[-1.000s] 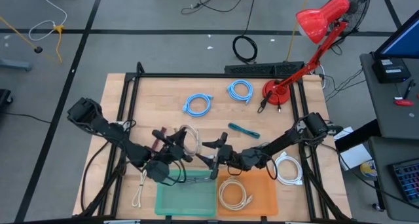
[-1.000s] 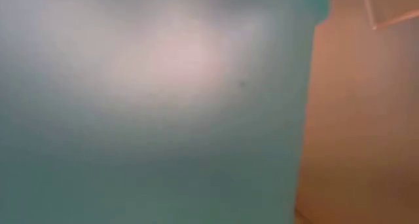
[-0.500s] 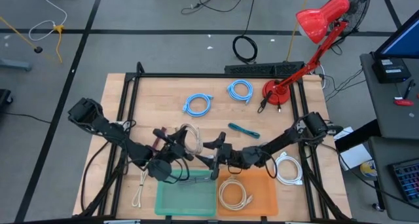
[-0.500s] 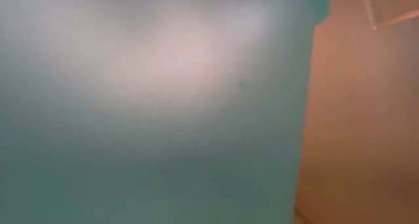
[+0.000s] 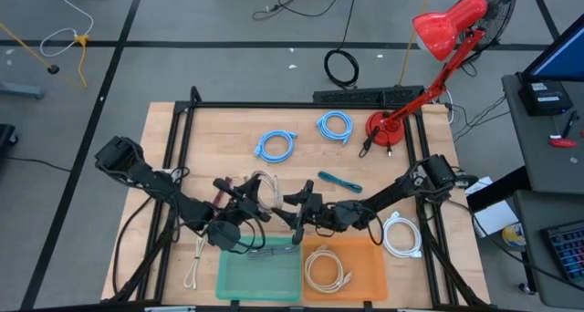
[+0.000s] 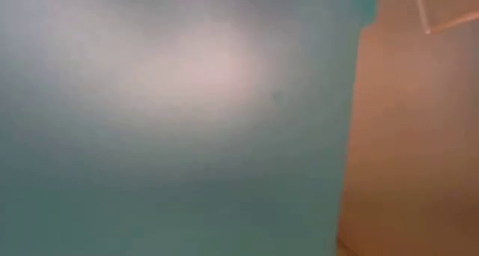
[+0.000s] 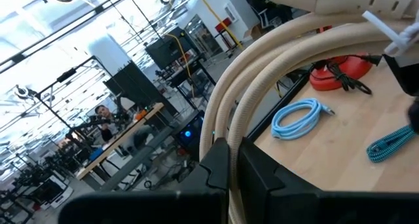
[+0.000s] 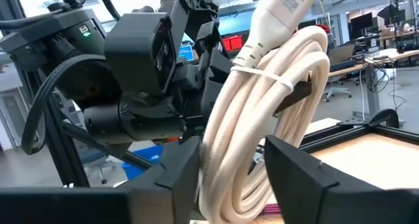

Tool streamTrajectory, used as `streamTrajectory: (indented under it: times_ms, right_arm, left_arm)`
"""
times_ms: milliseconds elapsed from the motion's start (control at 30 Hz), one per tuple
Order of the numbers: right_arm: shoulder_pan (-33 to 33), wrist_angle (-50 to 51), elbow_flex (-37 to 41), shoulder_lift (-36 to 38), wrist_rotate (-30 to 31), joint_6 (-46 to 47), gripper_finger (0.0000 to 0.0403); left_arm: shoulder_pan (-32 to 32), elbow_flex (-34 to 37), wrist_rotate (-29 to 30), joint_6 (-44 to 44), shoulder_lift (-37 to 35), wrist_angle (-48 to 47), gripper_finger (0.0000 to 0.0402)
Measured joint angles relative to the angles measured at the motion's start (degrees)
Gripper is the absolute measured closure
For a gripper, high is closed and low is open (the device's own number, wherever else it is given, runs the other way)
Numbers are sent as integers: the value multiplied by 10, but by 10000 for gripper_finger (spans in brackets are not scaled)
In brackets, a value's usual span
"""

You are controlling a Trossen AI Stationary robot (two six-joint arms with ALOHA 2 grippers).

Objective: Pick & Place USB Port
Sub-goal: Put the light brown HDMI cable into the orange bin

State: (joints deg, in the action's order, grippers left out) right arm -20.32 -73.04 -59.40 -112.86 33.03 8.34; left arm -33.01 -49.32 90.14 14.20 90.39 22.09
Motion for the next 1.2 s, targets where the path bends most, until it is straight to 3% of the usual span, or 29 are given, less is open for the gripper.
streamTrajectory:
  times_ms: [267,633,900,1000,1067,1200]
  right_arm:
    - [0,24,0,0,-3,0,373]
    - [-15,87,0,32,-56,34,373]
    - [-33,349,-2,174,-165,180,373]
    - [-49,501,3,237,-220,278,373]
    - [-73,599,2,262,-245,337,373]
    - [-133,695,1,308,-196,453,373]
  left_arm:
    - [-8,0,4,1,0,5,377]
    - [-80,1,-6,49,-36,-30,369]
    - [-146,0,-47,48,-99,-19,367]
    - [-159,2,23,52,-110,-22,367]
    - [-161,-3,18,52,-110,-20,367]
    - [-157,1,8,48,-106,-29,367]
